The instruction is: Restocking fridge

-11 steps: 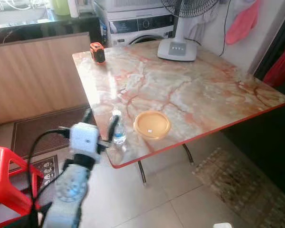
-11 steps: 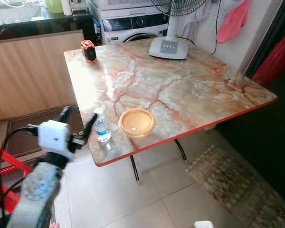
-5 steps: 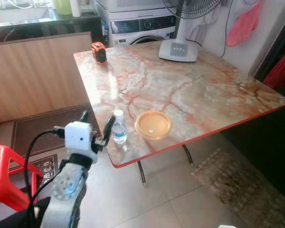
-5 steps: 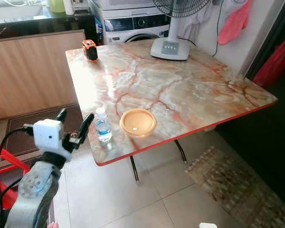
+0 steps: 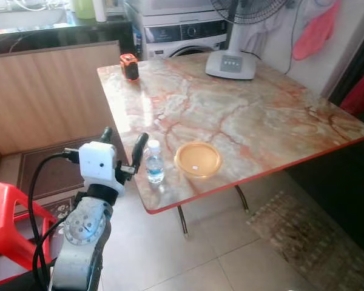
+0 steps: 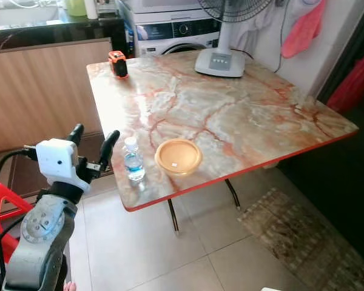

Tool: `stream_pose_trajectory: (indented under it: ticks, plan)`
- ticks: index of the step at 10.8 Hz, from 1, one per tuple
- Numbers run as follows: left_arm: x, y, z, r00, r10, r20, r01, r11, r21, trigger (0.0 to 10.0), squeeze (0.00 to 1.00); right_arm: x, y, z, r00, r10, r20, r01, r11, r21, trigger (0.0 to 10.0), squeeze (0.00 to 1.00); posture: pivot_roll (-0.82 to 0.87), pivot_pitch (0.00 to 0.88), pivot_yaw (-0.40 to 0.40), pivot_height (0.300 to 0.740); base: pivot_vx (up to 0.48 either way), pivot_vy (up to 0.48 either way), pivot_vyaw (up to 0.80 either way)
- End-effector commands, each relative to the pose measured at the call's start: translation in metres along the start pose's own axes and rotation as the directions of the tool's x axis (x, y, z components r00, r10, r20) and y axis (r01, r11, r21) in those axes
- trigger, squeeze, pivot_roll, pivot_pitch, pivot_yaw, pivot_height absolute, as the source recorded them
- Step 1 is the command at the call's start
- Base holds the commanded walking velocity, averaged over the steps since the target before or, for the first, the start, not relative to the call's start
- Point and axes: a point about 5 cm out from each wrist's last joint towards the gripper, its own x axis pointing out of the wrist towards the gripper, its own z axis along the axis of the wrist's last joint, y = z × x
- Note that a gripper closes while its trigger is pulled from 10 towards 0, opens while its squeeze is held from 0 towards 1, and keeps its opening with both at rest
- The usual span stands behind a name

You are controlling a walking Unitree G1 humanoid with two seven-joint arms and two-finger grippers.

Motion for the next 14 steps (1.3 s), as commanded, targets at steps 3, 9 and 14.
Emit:
stream_pose_trajectory:
  ticks: [3, 9, 14]
  plan:
    - [0.006, -0.009, 0.002, 0.999, -0.048, -0.004, 0.048, 0.998, -0.041, 10.0, 0.0, -0.001, 0.0, -0.003, 1.0, -0.005, -0.002, 0.005, 1.0, -0.004, 10.0, 0.0, 0.1, 0.0, -0.034, 0.74, 0.0, 0.0, 0.0]
    - [0.006, -0.012, 0.002, 0.998, -0.061, -0.007, 0.061, 0.997, -0.049, 10.0, 0.0, 0.0, 0.001, -0.001, 1.0, 0.021, 0.003, -0.021, 1.0, -0.02, 10.0, 0.0, 0.12, 0.0, -0.044, 0.74, 0.266, 0.0, 0.0]
    - [0.002, -0.015, 0.001, 0.997, -0.081, -0.015, 0.08, 0.996, -0.041, 10.0, 0.0, 0.0, 0.003, -0.001, 1.0, 0.031, -0.001, -0.031, 0.999, -0.045, 10.0, 0.0, 0.12, 0.0, -0.04, 0.74, 0.278, 0.0, 0.0]
